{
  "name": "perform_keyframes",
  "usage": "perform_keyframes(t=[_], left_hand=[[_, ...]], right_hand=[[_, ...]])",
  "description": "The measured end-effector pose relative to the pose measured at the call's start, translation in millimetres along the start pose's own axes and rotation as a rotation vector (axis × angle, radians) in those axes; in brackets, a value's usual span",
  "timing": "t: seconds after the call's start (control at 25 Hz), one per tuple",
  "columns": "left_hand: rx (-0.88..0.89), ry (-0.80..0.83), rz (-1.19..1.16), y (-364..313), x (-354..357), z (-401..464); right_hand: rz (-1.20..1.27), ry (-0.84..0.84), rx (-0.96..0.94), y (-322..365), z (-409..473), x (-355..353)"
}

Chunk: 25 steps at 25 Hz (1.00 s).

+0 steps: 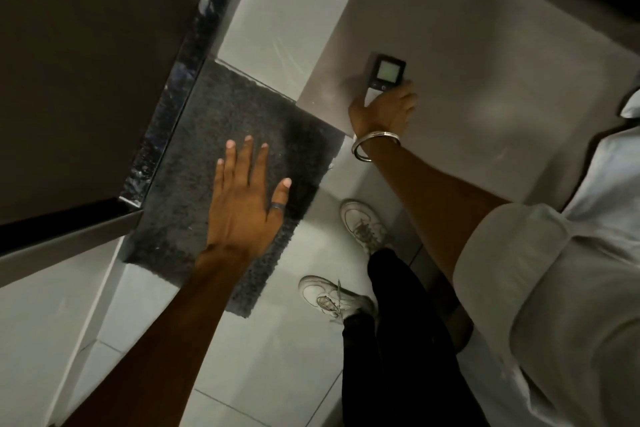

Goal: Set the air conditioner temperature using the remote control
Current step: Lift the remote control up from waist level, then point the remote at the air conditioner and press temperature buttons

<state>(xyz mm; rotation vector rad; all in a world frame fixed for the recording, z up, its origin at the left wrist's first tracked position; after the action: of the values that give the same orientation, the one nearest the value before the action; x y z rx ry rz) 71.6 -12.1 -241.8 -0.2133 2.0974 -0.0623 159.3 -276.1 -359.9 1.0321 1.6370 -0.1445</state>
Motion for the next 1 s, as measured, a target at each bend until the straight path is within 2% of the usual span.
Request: perform_keyframes(t=[0.08, 0.24, 0.4, 0.6, 0.72, 0.84, 1.0], left_hand=[[-0.004, -0.012, 0.006, 4, -20, -23], [-0.036, -0.114, -0.044, -2, -110, -80], [-0.005, -0.405, -0.022, -13, -255, -159], [-0.018, -0.896, 0.038, -5, -470, -288], [-0.05, -1.173, 0.095, 4, -577, -377], [-0.123, -1.408, 0.113, 21, -655, -462], [-0.202, -1.671, 0.102, 43, -725, -561]], right_hand=[[0.132, 0.112, 0.02, 1, -15, -7], [0.618, 0.321, 0.021, 37, -91, -62], [0.979, 0.582, -0.103, 143, -194, -171], [1.144, 0.809, -0.623, 310, -309, -368], [1.204, 0.863, -0.945, 386, -382, -491], [1.214, 0.89, -1.217, 434, -455, -591], [1.189, 0.898, -1.516, 472, -543, -687]])
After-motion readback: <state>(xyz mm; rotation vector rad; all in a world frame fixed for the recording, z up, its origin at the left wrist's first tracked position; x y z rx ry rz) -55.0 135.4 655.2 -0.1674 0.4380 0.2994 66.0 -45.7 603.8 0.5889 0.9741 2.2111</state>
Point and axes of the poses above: each hand's wrist, its own z-axis towards the middle knuckle, its own x-axis out of the palm, y = z × x, the point moved 8 cm from there along z, towards the middle knuckle, and after that the axes turned 11 degrees about -x, right-handed, at the moved point
